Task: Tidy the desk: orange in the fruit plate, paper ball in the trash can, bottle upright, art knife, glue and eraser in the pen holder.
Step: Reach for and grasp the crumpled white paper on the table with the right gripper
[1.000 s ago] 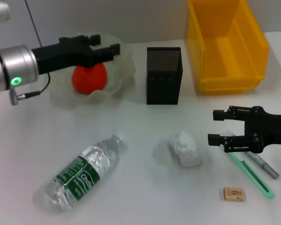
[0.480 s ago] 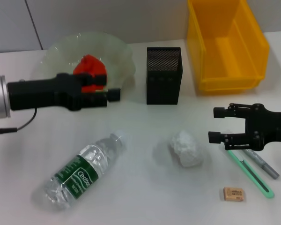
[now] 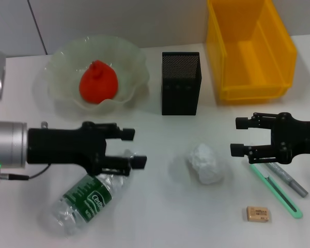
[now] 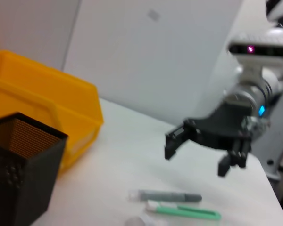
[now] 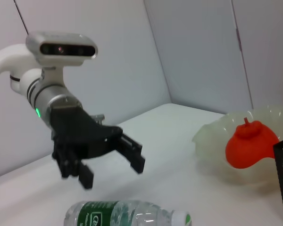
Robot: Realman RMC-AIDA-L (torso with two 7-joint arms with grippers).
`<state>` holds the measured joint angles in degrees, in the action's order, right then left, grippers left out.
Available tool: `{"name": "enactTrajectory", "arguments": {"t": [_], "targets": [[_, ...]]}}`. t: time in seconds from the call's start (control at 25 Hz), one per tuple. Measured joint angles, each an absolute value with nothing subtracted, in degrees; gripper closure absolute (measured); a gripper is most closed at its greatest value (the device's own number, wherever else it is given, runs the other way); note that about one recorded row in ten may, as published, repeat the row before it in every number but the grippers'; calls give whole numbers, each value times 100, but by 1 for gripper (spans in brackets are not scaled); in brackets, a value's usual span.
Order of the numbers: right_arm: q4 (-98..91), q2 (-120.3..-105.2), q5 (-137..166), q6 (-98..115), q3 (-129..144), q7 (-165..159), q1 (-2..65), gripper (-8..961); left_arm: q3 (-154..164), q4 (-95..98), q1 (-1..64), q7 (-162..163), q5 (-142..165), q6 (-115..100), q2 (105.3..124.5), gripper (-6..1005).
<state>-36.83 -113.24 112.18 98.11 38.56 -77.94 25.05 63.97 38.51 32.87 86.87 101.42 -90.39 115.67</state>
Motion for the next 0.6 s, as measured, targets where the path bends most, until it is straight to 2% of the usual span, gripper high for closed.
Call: {"name": "enactTrajectory", "arguments": {"t": [0.24,0.6], "targets": [[-3683,-11282,11281,9825,3874,-7909,2505,225,6394,3831,3096,7949,10303,-8988,11731,195],[-3926,-11220,11375,10063,3888,-8477,2707,232,6353,3832,2994,7575,10343,-8904,11791,194]]}}
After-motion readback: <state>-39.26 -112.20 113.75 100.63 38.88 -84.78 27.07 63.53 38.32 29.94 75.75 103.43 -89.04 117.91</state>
